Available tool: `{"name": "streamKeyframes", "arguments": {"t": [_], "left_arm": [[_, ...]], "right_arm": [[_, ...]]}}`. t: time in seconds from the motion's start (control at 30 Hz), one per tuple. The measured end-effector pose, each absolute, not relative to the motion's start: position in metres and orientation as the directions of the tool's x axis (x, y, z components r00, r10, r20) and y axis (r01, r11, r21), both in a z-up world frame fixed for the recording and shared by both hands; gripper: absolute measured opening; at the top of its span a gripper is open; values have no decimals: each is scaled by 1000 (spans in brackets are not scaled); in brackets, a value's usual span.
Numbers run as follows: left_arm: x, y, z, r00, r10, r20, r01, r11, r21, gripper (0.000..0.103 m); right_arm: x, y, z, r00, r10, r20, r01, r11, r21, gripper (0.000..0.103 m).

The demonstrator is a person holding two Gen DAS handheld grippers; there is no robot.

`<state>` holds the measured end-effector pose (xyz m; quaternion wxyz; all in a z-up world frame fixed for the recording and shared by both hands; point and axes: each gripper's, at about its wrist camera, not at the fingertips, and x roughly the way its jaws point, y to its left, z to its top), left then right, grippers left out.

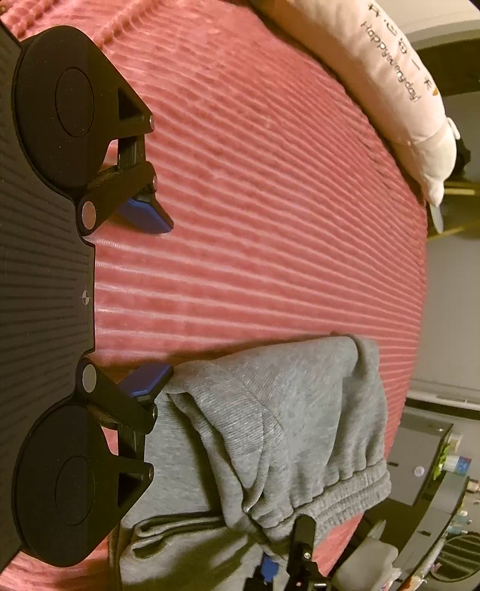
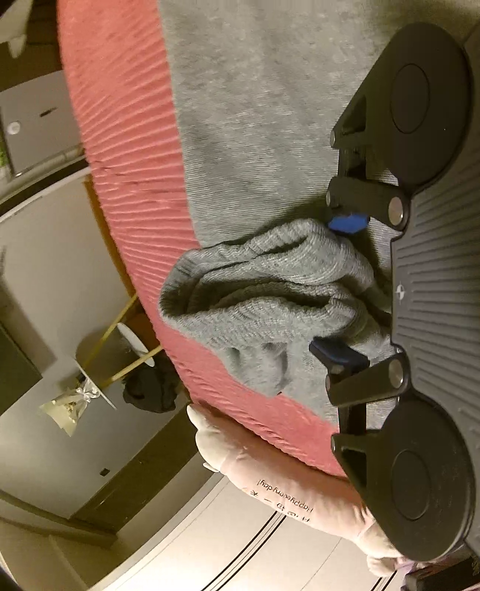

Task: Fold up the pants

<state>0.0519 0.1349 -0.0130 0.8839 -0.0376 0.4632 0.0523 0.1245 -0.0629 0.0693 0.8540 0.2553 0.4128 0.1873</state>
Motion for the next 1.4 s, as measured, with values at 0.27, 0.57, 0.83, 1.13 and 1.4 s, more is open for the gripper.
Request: {"name": "streamKeyframes", "arguments": {"t": [0.27,0.57,0.83,1.13,1.4], "left_arm": [[50,135,-15,555,61,-830,-136,991,-18,85],[42,128,-12,558,52,-828,-123,992,-21,85],[31,115,6,619,-18,-785,-81,993,-87,92],[51,96,-2,569,-101,-816,-35,989,-146,44],[49,39,-6,533,-8,-846,99,994,54,64]], "right_arm": [[129,-55,76,589,522,-616,-110,808,579,63],[121,-36,99,647,481,-591,-157,843,515,43],[97,-32,153,717,514,-471,-228,811,539,41],[53,-69,189,806,475,-354,-194,776,600,40],[-5,-175,121,846,262,-464,107,771,628,46]]}}
